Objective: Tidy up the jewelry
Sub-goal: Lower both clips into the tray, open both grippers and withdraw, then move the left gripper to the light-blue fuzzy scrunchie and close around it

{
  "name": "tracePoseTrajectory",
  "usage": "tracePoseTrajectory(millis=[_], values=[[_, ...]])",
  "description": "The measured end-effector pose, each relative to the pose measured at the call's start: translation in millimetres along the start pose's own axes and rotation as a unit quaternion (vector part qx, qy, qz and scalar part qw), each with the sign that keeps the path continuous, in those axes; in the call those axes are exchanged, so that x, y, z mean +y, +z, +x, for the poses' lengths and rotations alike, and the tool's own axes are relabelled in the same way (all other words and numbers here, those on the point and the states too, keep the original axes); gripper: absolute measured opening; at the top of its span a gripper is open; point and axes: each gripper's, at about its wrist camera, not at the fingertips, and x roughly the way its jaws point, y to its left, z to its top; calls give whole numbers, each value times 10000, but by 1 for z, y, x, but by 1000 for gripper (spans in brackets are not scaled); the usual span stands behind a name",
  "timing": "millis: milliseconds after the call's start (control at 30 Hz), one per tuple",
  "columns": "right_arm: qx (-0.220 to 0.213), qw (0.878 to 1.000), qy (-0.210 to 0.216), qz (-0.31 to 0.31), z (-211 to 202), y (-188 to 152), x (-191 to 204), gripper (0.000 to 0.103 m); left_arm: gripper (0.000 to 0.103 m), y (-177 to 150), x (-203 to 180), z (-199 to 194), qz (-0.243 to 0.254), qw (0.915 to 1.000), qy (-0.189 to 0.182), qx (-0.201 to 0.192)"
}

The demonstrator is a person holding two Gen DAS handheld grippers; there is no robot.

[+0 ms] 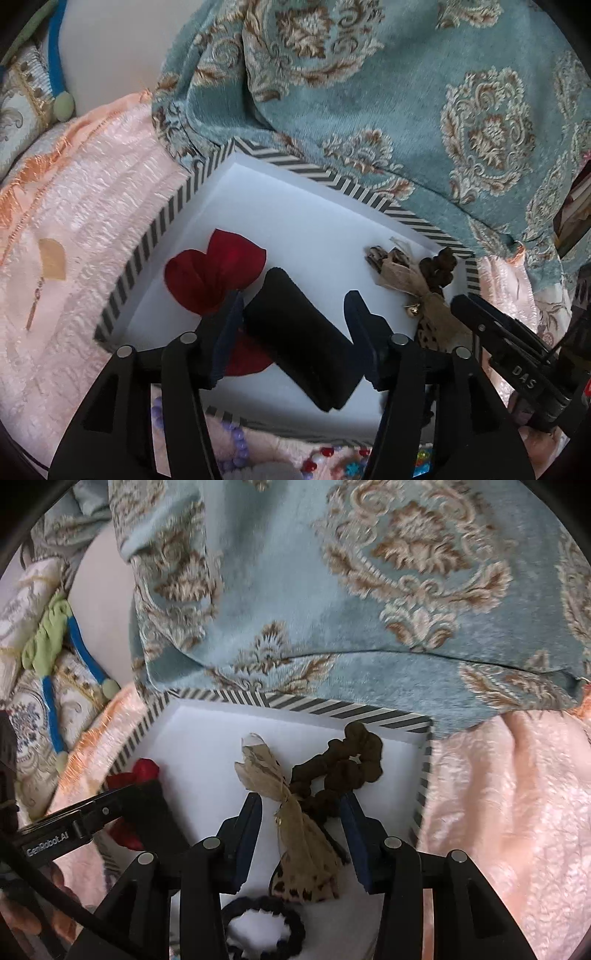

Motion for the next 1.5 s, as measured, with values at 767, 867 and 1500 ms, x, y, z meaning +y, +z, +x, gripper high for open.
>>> tracePoseTrajectory(millis=[767,867,1500], values=[[-517,9986,-127,-8,-105,-88,59,59,64,-84,-5,-107,571,9922,656,-896],[-526,9985,-101,-58,-115,-95,69,59,64,-94,-4,-116,594,9914,697,-939],[-606,9978,-85,-241,-148,-127,93,60,64,-131,-5,-155,623,9882,814,-1140]])
